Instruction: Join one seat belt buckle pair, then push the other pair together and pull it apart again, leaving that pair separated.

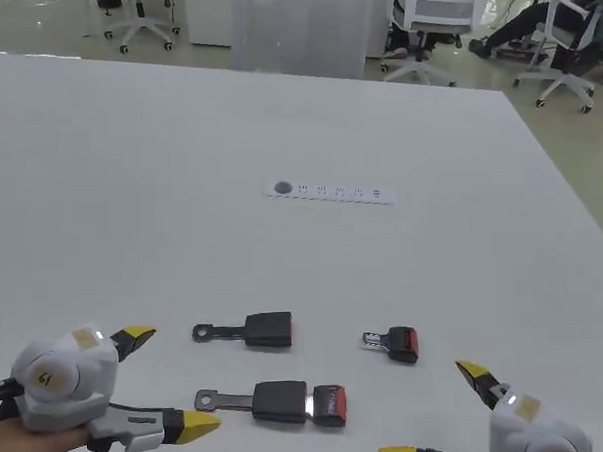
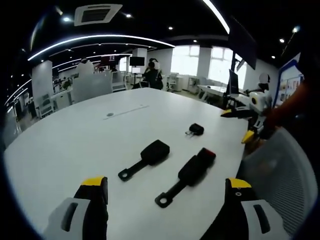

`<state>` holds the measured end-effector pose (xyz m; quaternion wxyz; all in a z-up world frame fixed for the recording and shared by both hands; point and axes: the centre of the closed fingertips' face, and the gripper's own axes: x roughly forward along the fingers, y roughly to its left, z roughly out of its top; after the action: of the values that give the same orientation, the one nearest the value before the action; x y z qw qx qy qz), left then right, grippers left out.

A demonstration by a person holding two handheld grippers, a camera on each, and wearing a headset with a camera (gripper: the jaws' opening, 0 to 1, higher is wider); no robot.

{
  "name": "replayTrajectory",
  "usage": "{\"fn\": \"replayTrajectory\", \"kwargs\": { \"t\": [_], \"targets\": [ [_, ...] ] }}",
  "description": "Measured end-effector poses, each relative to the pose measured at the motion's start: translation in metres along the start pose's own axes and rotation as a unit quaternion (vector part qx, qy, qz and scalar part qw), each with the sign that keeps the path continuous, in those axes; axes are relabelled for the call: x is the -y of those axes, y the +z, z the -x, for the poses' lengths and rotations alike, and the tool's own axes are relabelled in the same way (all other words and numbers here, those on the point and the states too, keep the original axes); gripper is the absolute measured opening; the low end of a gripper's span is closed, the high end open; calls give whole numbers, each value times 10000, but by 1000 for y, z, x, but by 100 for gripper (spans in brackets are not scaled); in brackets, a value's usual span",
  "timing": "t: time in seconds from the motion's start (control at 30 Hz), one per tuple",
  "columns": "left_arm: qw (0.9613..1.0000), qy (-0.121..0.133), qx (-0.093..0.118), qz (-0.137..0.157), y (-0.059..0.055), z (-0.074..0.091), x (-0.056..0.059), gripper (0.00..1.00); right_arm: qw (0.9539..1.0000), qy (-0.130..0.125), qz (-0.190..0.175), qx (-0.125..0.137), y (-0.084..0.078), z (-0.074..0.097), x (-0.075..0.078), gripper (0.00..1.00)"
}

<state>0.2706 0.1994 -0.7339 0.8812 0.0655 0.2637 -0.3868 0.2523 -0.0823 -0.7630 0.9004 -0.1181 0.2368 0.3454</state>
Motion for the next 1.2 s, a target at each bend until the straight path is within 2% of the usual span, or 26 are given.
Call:
{"fn": "replayTrajectory", "kwargs": {
  "t": [0.13,0.43,0.7,0.8,0.97,1.2],
  "targets": [
    [9999,84,38,64,-2,6,-4,100,9999,-102,-49,60,3,3,1,100],
    [9995,232,154,147,2,17,-3,100,9992,-218,-277,186,9,2,3,100],
    [9994,264,167,154,4,24,-4,100,9995,-206,-191,159,11,2,1,100],
    [9994,322,103,40,1,26,-6,100,9998,-175,-58,59,7,2,1,100],
    [9991,378,160,141,1,30,-9,100,9997,-226,-76,59,7,5,4,100],
    [9991,367,142,134,-3,33,-7,100,9997,-218,-72,60,8,5,-4,100]
  ]
}}
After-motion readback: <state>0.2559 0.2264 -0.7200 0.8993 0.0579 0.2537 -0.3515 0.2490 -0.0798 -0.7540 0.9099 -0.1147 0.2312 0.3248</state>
